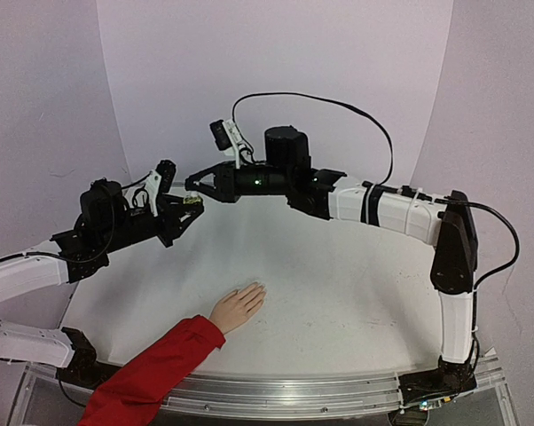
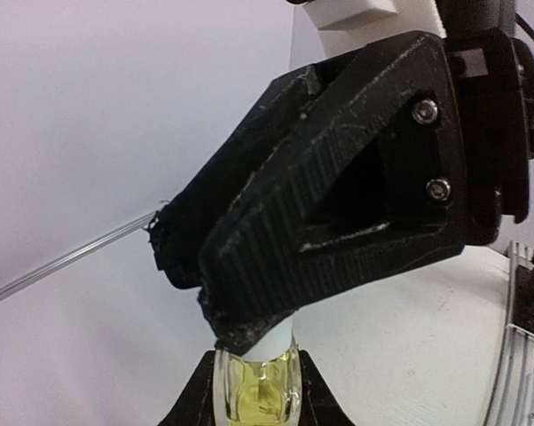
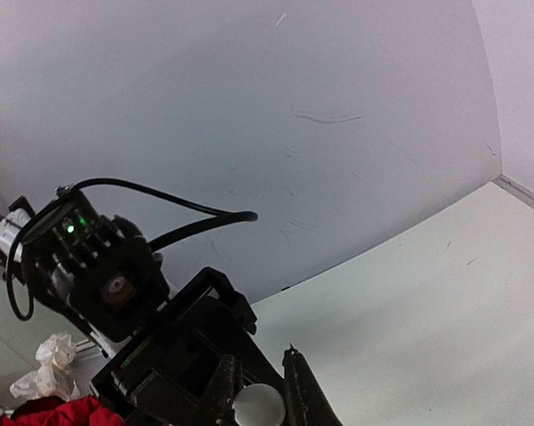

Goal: Paint the nails

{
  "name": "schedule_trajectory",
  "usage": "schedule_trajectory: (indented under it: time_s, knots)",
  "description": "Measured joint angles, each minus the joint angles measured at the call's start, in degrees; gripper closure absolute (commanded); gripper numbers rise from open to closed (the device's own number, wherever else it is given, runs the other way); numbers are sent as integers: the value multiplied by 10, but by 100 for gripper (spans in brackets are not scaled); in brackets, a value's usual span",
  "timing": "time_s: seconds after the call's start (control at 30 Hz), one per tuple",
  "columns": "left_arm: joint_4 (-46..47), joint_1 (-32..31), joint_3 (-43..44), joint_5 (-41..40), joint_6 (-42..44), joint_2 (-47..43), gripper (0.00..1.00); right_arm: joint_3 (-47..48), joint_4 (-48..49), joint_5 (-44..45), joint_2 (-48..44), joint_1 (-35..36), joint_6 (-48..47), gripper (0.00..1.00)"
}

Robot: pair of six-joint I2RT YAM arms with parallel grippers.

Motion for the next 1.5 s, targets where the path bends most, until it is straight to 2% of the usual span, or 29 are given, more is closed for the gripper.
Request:
schedule_trajectory:
  time_s: [0.07, 0.13, 0.27, 0.33, 0.43, 0.47, 0.53, 0.57, 0.63, 0.8, 0.87, 0.93, 1.03, 1.23, 1.37, 1.5]
  knots:
    - [0, 1, 0, 33, -11, 0, 100, 0, -1, -53, 0, -8, -26, 98]
    - [-2, 6, 0, 103, -22, -1, 100, 0, -2, -143, 0, -20, -49, 100]
    - [-14, 10, 27, 319, -67, 20, 100, -1, 0, -346, -3, -32, -74, 100]
    - [-14, 5, 56, 417, -86, 48, 100, -15, 4, -415, -21, -32, -86, 100]
    - [-9, -12, 65, 460, -96, 53, 100, -46, 8, -443, -51, -24, -103, 100]
    - [-9, -16, 65, 462, -96, 51, 100, -51, 9, -443, -56, -20, -108, 96]
    - [-10, -22, 63, 451, -95, 42, 100, -61, 13, -432, -65, -16, -114, 77]
    - [-11, -22, 61, 437, -95, 38, 100, -66, 14, -413, -71, -16, -117, 60]
    - [-8, -20, 60, 389, -95, 35, 100, -84, 9, -363, -85, -18, -118, 41]
    - [-3, -14, 54, 249, -78, 30, 100, -112, -11, -208, -96, -24, -108, 14]
    - [-4, -14, 43, 197, -66, 20, 100, -118, -26, -148, -96, -31, -103, 8]
    - [-10, -14, 37, 147, -50, 11, 100, -121, -39, -100, -98, -37, -103, 5]
    - [-14, -14, 33, 80, -32, 5, 100, -121, -50, -50, -101, -44, -98, 5]
    - [-19, -14, 33, -18, 4, 4, 100, -111, -56, 16, -101, -35, -56, 16]
    - [-19, -14, 33, -45, 17, 7, 100, -65, -52, 50, -82, -14, -32, 22]
    - [-19, -14, 30, -59, 27, 12, 100, -32, -49, 82, -61, 8, -15, 34]
